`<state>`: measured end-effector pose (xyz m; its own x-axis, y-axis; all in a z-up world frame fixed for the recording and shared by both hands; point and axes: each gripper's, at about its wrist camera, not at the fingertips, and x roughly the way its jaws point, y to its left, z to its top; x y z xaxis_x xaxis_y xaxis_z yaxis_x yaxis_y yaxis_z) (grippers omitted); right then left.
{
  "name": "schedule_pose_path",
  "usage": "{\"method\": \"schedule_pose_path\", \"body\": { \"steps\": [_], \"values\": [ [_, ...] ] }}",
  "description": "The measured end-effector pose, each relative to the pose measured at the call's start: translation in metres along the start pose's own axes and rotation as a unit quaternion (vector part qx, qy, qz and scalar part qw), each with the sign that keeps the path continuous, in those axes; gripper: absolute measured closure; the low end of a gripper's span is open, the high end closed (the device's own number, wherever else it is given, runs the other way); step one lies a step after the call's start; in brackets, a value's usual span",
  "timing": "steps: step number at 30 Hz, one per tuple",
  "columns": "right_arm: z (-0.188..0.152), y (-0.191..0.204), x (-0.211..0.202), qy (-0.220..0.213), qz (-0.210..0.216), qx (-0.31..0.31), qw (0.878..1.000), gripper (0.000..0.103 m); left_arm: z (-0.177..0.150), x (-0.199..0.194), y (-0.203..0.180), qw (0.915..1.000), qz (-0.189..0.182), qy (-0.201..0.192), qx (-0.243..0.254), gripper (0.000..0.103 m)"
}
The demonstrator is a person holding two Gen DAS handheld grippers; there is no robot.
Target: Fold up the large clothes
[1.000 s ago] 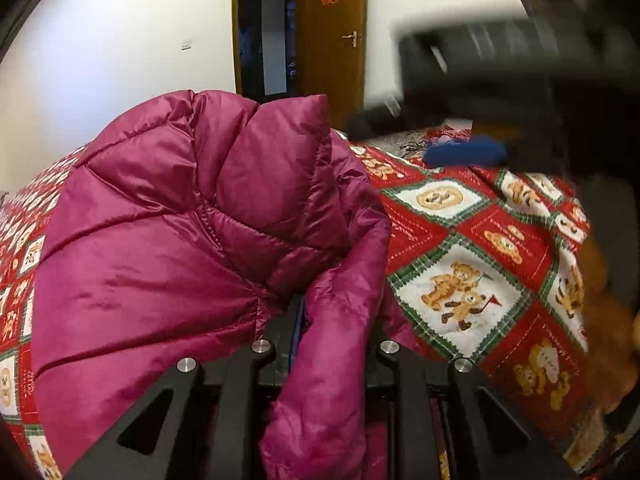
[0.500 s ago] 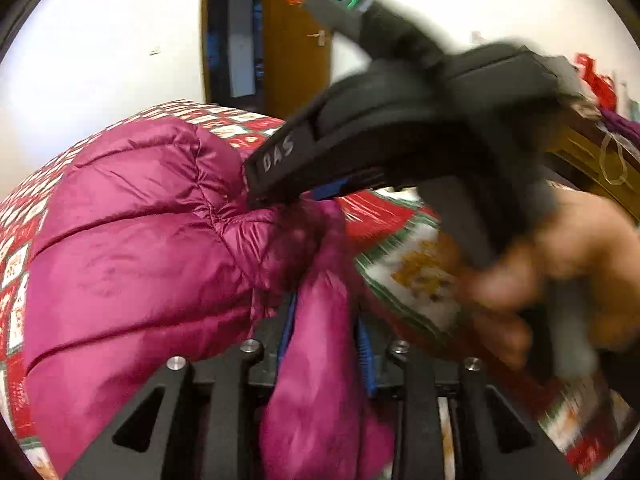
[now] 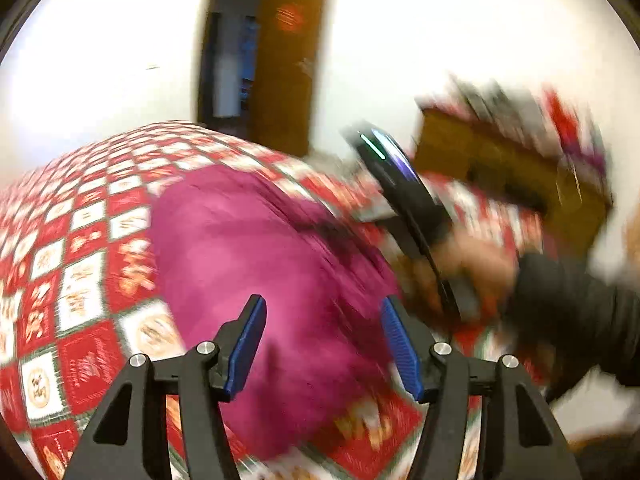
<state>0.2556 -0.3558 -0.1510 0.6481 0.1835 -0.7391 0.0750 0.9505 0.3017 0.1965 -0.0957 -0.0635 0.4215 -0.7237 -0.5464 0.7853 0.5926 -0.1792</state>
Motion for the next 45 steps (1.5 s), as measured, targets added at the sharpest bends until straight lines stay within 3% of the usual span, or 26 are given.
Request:
{"method": "schedule_pose_path", "body": {
  "steps": [3, 5, 7, 9, 10, 13, 17, 20, 23, 24, 26, 28, 32, 34, 37, 43, 45],
  "values": [
    [-0.001, 0.0, -0.003, -0.003, -0.001, 0.002, 1.0, 0.07, 0.035, 0.019, 0.033, 0.9953, 0.071, -0.018, -0.063, 0.034],
    [-0.001, 0.0, -0.005, -0.004, -0.001, 0.011, 1.0, 0.07, 0.052, 0.052, 0.048, 0.9893, 0.123, -0.005, -0.079, 0.034],
    [-0.001, -0.001, -0.013, -0.003, -0.006, 0.023, 1.0, 0.07, 0.055, 0.087, 0.053, 0.9836, 0.164, 0.022, -0.07, 0.034],
    [0.001, -0.001, -0.028, -0.01, -0.022, 0.033, 0.999, 0.068, 0.046, 0.126, 0.06, 0.9734, 0.208, 0.074, -0.063, 0.034],
    [0.003, 0.002, -0.042, -0.021, -0.043, 0.035, 0.998, 0.067, 0.037, 0.134, 0.062, 0.9709, 0.214, 0.083, -0.068, 0.034],
    [0.013, 0.017, -0.074, -0.055, -0.069, 0.03, 0.996, 0.066, 0.028, 0.13, 0.06, 0.9677, 0.229, 0.063, -0.084, 0.033],
    [0.035, 0.037, -0.1, -0.096, 0.012, 0.107, 0.99, 0.063, 0.027, 0.133, 0.052, 0.9626, 0.251, 0.061, -0.083, 0.033],
    [0.047, 0.053, -0.086, -0.112, 0.063, 0.146, 0.981, 0.054, 0.027, 0.135, 0.05, 0.9611, 0.258, 0.061, -0.077, 0.032],
    [0.055, 0.059, -0.05, -0.121, -0.011, 0.121, 0.985, 0.054, 0.027, 0.137, 0.055, 0.9615, 0.256, 0.064, -0.078, 0.031],
    [0.054, 0.056, -0.036, -0.115, -0.052, 0.106, 0.986, 0.054, 0.026, 0.135, 0.057, 0.9623, 0.252, 0.064, -0.081, 0.031],
    [0.047, 0.044, -0.011, -0.087, -0.091, 0.099, 0.987, 0.055, 0.026, 0.133, 0.059, 0.9635, 0.245, 0.064, -0.087, 0.028],
    [0.033, 0.027, 0.006, -0.07, -0.103, 0.107, 0.986, 0.058, 0.027, 0.132, 0.064, 0.9643, 0.236, 0.069, -0.099, 0.027],
    [0.012, 0.016, 0.013, -0.094, -0.116, 0.09, 0.985, 0.058, 0.041, 0.13, 0.075, 0.9602, 0.232, 0.069, -0.139, 0.027],
    [0.007, 0.012, 0.016, -0.103, -0.115, 0.091, 0.984, 0.057, 0.051, 0.137, 0.078, 0.9571, 0.249, 0.071, -0.13, 0.026],
    [0.006, 0.012, 0.019, -0.1, -0.112, 0.09, 0.985, 0.056, 0.056, 0.162, 0.084, 0.9477, 0.288, 0.089, -0.106, 0.013],
    [0.004, 0.005, 0.022, -0.098, -0.085, 0.108, 0.986, 0.056, 0.041, 0.183, 0.093, 0.9443, 0.297, 0.093, -0.108, 0.008],
    [0.004, 0.009, 0.024, -0.094, -0.098, 0.101, 0.986, 0.056, 0.039, 0.189, 0.094, 0.9423, 0.301, 0.1, -0.108, 0.006]
  ]
}}
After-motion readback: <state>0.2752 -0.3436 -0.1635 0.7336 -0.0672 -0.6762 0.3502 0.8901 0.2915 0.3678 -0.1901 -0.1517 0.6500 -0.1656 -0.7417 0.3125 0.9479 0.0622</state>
